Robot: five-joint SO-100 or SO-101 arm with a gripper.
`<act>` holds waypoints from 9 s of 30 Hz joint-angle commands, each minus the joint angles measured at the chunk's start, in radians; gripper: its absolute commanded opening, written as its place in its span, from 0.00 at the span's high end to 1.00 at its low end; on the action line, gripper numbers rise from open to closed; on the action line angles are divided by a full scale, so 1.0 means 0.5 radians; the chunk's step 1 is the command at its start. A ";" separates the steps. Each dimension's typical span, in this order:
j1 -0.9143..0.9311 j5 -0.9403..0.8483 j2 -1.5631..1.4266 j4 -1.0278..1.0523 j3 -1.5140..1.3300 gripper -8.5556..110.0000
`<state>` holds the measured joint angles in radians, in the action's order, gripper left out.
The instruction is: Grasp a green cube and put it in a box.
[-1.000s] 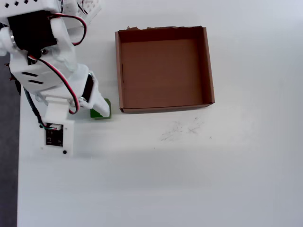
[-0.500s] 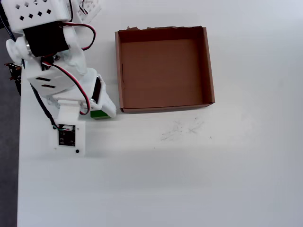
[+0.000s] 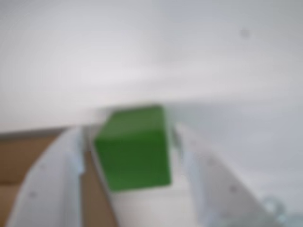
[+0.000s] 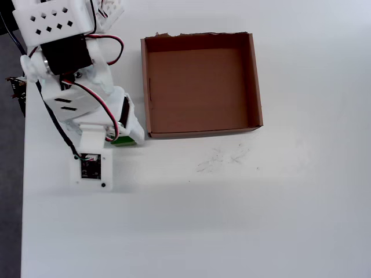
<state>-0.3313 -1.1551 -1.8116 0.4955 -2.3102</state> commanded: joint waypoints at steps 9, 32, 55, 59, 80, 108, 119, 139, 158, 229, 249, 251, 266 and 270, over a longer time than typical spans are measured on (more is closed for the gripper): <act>-0.043 0.003 0.018 -0.061 -0.018 0.76; -0.018 0.003 -0.031 0.279 0.150 0.80; -0.598 0.448 -0.279 1.187 0.957 0.81; -0.807 0.525 -0.273 1.243 0.957 0.81; -1.368 0.515 -0.442 0.442 -0.018 0.82; -0.607 0.307 -1.031 0.479 0.101 0.78; -0.104 -0.163 -1.715 0.383 -0.718 0.79; 0.187 -0.460 -2.528 0.933 -1.316 0.80; 0.245 -0.436 -2.740 1.466 -1.322 0.80; 0.153 0.092 -2.740 1.491 -1.322 0.74; 0.153 0.092 -2.740 1.491 -1.322 0.74; 0.153 0.092 -2.740 1.491 -1.322 0.74; 0.153 0.092 -2.740 1.491 -1.322 0.74; 0.153 0.092 -2.740 1.491 -1.322 0.74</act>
<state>-0.2454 -1.1121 -3.1815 1.2318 -2.9759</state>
